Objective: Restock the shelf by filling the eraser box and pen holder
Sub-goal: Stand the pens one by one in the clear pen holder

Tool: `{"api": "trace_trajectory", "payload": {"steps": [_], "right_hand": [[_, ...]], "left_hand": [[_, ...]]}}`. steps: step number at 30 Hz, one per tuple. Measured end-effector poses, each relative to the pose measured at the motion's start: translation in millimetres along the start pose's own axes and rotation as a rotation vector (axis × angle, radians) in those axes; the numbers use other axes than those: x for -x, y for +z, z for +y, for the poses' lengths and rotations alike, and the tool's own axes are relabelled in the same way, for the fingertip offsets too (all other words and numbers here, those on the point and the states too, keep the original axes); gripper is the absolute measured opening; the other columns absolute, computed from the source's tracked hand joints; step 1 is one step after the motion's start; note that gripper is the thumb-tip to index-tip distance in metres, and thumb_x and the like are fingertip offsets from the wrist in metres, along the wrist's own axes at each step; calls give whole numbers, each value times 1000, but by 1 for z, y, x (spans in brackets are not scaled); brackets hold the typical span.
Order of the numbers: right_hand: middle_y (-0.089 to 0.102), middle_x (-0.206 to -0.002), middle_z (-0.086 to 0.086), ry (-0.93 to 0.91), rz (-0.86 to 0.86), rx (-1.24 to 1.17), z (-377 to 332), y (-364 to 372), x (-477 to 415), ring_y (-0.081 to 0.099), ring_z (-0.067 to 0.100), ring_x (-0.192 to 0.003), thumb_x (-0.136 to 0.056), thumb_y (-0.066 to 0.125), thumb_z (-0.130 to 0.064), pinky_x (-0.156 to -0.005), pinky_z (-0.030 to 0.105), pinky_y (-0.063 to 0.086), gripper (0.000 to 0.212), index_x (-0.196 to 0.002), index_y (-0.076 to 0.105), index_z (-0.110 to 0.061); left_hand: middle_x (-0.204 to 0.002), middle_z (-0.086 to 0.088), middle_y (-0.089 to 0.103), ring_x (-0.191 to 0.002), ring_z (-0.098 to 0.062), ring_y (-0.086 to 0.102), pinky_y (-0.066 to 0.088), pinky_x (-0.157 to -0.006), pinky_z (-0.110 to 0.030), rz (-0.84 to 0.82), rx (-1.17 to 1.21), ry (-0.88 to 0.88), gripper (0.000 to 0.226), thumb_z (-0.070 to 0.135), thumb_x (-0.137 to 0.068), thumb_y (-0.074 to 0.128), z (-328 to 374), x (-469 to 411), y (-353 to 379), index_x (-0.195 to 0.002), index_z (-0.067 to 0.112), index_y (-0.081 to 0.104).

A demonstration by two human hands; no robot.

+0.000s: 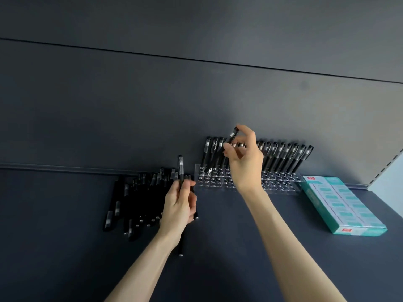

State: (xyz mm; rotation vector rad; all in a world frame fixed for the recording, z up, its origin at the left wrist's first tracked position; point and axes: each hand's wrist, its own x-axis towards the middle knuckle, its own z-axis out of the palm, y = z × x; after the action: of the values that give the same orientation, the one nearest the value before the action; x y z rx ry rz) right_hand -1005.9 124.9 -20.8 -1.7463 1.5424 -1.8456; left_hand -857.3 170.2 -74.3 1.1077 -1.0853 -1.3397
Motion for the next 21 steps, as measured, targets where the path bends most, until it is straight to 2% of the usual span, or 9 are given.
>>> {"api": "trace_trajectory", "payload": {"steps": [3, 6, 14, 21], "right_hand": [[52, -91, -11, -51, -28, 32, 3, 10, -3, 61, 20, -71, -89, 60, -4, -69, 21, 49, 41, -127, 48, -17], [53, -94, -3, -86, -65, 59, 7, 16, -4, 56, 16, -72, -88, 60, -2, -69, 18, 47, 41, -127, 49, -14], [56, -90, -1, -187, -159, 203, 18, 26, -1, 59, 20, -72, -90, 58, -6, -73, 40, 53, 34, -124, 56, -11], [61, -82, 0, -148, -229, 320, 18, 27, -8, 57, 22, -69, -89, 59, -8, -68, 43, 51, 25, -113, 54, -12]], "left_hand": [[-59, -1, 40, -38, -5, 27, 21, -36, -16, -8, 30, 33, 27, 33, -101, 39, 2, 1, 2, -102, 12, 57], [-60, -3, 41, -38, -6, 26, 20, -37, -17, 1, 35, 49, 25, 28, -101, 38, 2, 0, 1, -101, 14, 59], [-60, -2, 41, -38, -6, 26, 19, -37, -17, 16, 62, 58, 23, 30, -100, 41, 2, -2, -1, -101, 18, 61], [-61, -3, 42, -41, -8, 27, 19, -40, -20, -5, 63, 73, 24, 25, -101, 39, 0, -2, -3, -104, 17, 62]]}}
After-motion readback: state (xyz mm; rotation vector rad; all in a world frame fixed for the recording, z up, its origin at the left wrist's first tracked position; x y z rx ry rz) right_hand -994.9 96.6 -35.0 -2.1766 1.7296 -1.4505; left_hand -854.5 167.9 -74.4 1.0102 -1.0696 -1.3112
